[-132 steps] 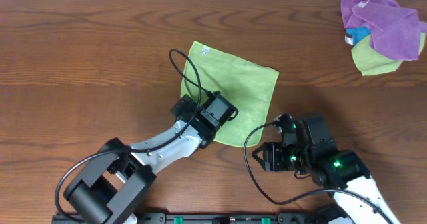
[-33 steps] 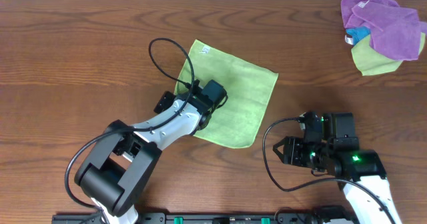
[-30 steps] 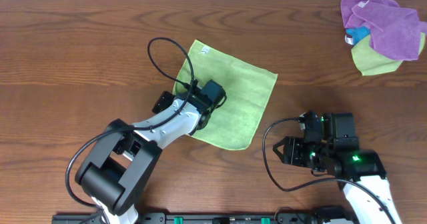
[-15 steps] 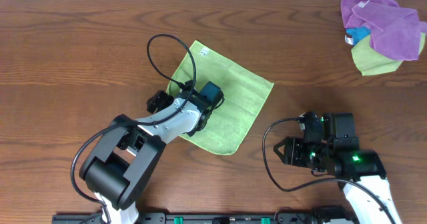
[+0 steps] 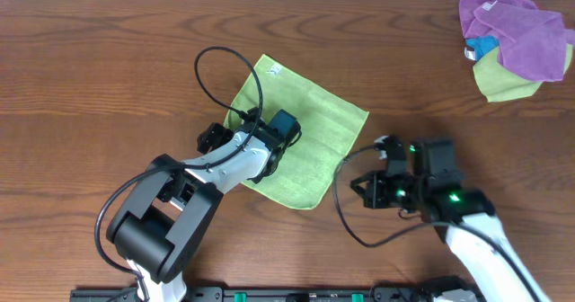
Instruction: Fold the cloth
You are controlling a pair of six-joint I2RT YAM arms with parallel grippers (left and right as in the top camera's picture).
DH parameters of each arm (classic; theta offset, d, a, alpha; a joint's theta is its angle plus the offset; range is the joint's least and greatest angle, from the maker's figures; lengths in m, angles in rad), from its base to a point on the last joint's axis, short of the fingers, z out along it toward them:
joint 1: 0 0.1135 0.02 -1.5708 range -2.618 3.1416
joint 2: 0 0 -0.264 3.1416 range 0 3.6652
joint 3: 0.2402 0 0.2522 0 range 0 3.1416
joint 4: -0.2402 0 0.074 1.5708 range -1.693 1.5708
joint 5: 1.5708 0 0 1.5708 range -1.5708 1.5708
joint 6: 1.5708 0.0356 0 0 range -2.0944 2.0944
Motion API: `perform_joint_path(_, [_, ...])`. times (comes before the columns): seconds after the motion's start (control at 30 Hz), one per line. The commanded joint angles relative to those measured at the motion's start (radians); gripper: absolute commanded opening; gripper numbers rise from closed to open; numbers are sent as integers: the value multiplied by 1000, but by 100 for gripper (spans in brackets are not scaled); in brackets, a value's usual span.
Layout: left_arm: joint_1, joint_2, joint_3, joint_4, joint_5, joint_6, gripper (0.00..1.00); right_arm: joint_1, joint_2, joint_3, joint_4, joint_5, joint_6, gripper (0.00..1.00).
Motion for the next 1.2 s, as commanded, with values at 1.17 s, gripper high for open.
perform_joint_path(1.17, [6, 7, 2, -84, 409, -147, 95, 272, 371, -14, 285, 106, 179, 1])
